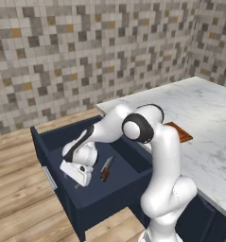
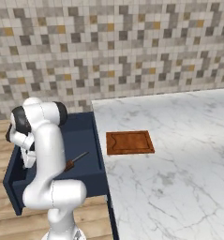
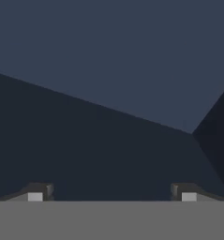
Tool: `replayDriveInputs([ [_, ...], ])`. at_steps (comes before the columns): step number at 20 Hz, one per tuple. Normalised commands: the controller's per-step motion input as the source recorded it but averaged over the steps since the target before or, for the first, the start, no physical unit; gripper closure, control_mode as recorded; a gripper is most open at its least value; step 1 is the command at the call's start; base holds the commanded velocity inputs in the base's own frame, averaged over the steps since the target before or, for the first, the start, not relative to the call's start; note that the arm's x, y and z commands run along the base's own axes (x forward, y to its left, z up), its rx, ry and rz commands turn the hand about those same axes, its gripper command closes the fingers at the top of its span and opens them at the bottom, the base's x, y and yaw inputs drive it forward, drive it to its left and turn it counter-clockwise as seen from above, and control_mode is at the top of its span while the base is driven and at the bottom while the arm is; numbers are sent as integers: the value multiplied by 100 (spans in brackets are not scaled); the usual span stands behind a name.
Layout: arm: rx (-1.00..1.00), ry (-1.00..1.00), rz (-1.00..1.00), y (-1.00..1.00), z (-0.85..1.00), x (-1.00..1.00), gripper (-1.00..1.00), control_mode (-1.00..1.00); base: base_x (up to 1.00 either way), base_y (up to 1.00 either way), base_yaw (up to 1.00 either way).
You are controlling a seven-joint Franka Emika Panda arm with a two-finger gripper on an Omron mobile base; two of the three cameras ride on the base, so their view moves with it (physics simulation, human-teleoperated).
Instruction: Pick up the knife from the drawer and place it on the cutting board. Then place the meat from the plate to the cutting board.
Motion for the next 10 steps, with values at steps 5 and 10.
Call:
replayDriveInputs([
  [5,0,-23,0,-34,17,19,-100,-100,0,0,0],
  [10,0,-29,4,-48,0,11,-100,-100,0,0,0],
])
